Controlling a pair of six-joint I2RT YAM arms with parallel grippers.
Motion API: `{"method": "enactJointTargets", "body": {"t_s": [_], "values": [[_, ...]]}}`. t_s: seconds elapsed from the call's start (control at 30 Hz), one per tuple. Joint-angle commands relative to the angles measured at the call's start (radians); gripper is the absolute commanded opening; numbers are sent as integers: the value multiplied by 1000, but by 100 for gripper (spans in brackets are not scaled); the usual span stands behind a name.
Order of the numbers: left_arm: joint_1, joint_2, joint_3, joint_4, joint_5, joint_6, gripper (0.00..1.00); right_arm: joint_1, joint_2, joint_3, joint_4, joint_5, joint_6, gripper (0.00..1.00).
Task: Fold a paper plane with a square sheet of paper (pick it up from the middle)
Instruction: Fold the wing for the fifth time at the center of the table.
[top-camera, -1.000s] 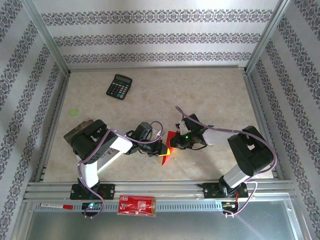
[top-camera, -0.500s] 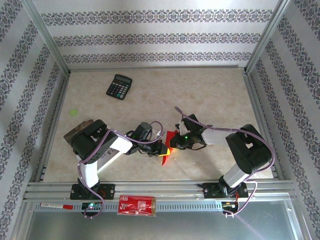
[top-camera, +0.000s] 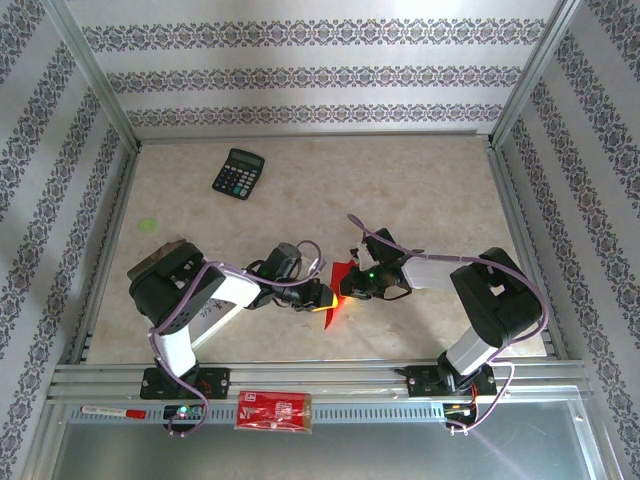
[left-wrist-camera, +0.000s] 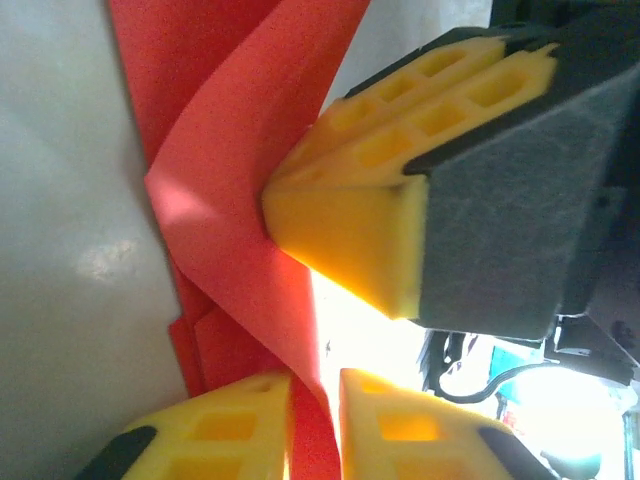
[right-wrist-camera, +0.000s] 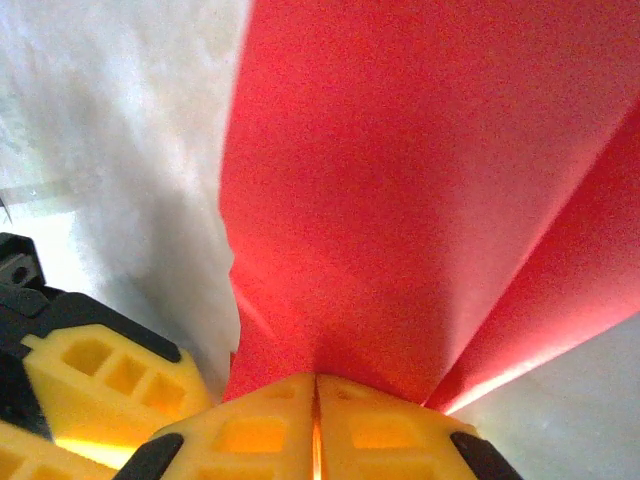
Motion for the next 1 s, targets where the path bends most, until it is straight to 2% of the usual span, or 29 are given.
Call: {"method": "enactJointTargets", "body": {"t_s": [0.0,0.23,0.6,0.97], "values": [[13,-53,-11,-83,-27,44,22,10,21,-21,-59,82,0,10],[8,-138,-32,-156,-70,75,28,13,28,-21,-53,83,13,9],[-101,-211,53,-500,-278,246,42,13,32,-11,-55,79,16,9],[-154,-154,124,-525,-265,272,53,10,27,-1,-63,78,10,9]]}}
